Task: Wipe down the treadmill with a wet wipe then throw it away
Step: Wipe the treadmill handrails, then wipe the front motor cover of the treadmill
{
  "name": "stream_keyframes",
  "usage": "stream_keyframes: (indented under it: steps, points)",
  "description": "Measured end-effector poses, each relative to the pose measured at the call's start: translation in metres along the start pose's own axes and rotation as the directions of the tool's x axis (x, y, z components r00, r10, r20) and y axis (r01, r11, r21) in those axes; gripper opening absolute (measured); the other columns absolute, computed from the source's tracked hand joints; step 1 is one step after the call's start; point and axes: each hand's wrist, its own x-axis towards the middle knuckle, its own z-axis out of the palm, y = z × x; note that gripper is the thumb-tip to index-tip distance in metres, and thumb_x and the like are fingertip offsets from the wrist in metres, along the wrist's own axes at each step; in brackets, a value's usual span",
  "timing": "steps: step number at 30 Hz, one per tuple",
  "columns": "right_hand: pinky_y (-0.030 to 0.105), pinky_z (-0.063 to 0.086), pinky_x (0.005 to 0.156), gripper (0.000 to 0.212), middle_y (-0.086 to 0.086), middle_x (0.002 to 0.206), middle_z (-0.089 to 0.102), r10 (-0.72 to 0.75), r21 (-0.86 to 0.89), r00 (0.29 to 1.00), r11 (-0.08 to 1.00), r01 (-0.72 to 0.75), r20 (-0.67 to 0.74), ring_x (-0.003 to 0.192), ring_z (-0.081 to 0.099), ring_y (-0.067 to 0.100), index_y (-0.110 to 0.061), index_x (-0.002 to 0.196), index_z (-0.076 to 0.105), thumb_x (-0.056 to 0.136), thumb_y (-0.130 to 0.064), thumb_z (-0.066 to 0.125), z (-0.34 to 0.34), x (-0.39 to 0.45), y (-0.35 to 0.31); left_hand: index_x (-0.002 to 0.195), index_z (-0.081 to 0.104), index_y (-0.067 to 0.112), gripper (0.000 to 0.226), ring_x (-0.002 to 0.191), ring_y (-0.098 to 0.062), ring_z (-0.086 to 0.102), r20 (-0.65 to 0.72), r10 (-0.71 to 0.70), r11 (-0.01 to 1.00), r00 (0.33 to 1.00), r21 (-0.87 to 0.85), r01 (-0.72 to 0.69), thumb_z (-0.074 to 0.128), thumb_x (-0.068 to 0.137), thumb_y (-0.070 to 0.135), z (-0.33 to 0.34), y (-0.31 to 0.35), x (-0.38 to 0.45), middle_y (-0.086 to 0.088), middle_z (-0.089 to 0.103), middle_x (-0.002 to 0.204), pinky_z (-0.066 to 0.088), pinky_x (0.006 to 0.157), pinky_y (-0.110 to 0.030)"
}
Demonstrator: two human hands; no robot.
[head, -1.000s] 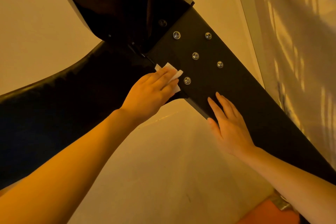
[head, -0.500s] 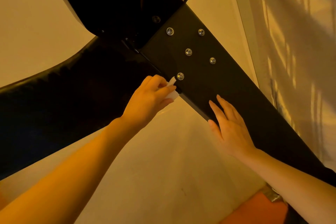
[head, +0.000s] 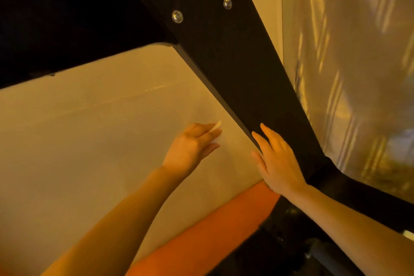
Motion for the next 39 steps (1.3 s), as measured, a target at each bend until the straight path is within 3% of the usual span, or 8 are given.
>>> stream_keyframes:
  steps: [5,11,17,22,26,30,34,39]
  points:
    - [0.043,0.036,0.108,0.054,0.012,0.151,0.040,0.009,-0.019,0.992,1.000,-0.007,0.123,0.138,0.039,0.030,-0.012,0.139,0.050,0.100,-0.043,0.029,0.015,-0.015,0.014,0.123,0.066,0.005,0.045,0.093,-0.034,0.067,-0.012,-0.065,0.992,0.998,-0.105,0.063,0.052,0.092,0.034,0.038,0.014,-0.017,-0.016,0.068,0.115,0.057,0.075,-0.039]
    - [0.046,0.032,0.115,0.048,0.011,0.154,0.035,0.065,-0.061,0.965,0.997,-0.051,0.255,0.143,0.032,0.026,-0.012,0.144,0.044,0.102,-0.034,0.045,0.050,-0.038,0.011,0.125,0.065,0.006,0.043,0.099,-0.030,0.065,-0.041,-0.216,0.936,0.976,-0.293,0.195,0.064,0.091,0.033,0.082,0.034,-0.051,-0.012,0.069,0.117,0.051,0.081,-0.031]
    - [0.046,0.036,0.112,0.049,0.013,0.154,0.034,0.091,-0.115,0.930,0.992,-0.053,0.356,0.141,0.034,0.028,-0.009,0.144,0.042,0.101,-0.031,0.047,0.085,-0.078,-0.003,0.124,0.067,0.008,0.041,0.099,-0.030,0.066,0.064,-0.341,0.833,0.938,-0.443,0.332,0.069,0.088,0.028,0.129,0.046,-0.108,-0.009,0.069,0.115,0.055,0.079,-0.035]
    - [0.045,0.038,0.111,0.047,0.013,0.150,0.041,0.157,-0.197,0.916,0.977,-0.088,0.369,0.137,0.040,0.029,-0.011,0.141,0.046,0.098,-0.028,0.053,0.103,-0.112,-0.003,0.123,0.067,0.010,0.041,0.101,-0.025,0.063,0.155,-0.413,0.735,0.898,-0.525,0.429,0.073,0.084,0.022,0.161,0.061,-0.132,-0.008,0.070,0.113,0.046,0.081,-0.025]
    - [0.044,0.035,0.111,0.045,0.013,0.151,0.038,0.245,-0.310,0.896,0.942,-0.129,0.370,0.138,0.038,0.030,-0.012,0.138,0.049,0.097,-0.028,0.054,0.106,-0.132,0.005,0.117,0.070,0.009,0.035,0.098,-0.034,0.065,0.262,-0.447,0.653,0.855,-0.558,0.512,0.074,0.085,0.024,0.192,0.078,-0.140,-0.013,0.070,0.108,0.051,0.079,-0.038]
    - [0.038,0.020,0.118,0.049,0.009,0.160,0.020,0.370,-0.410,0.851,0.888,-0.207,0.373,0.147,0.020,0.025,-0.016,0.148,0.036,0.102,-0.032,0.043,0.109,-0.146,0.011,0.115,0.070,0.005,0.037,0.096,-0.037,0.066,0.261,-0.336,0.676,0.905,-0.602,0.425,0.078,0.080,0.013,0.209,0.103,-0.144,-0.017,0.070,0.105,0.050,0.078,-0.037]
    - [0.040,0.017,0.119,0.050,0.009,0.161,0.019,0.491,-0.457,0.804,0.831,-0.317,0.334,0.148,0.018,0.026,-0.016,0.149,0.035,0.102,-0.032,0.043,0.113,-0.160,0.011,0.114,0.070,0.005,0.036,0.096,-0.035,0.066,0.267,-0.341,0.637,0.901,-0.639,0.430,0.078,0.080,0.011,0.220,0.115,-0.146,-0.017,0.070,0.105,0.042,0.079,-0.031]
    - [0.039,0.012,0.120,0.056,0.005,0.163,0.013,0.628,-0.537,0.707,0.738,-0.409,0.325,0.150,0.011,0.023,-0.018,0.153,0.023,0.103,-0.036,0.040,0.108,-0.187,0.007,0.124,0.065,0.010,0.038,0.112,-0.026,0.062,0.424,-0.394,0.510,0.815,-0.637,0.578,0.071,0.087,0.014,0.221,0.147,-0.171,-0.011,0.067,0.119,0.044,0.094,-0.030]
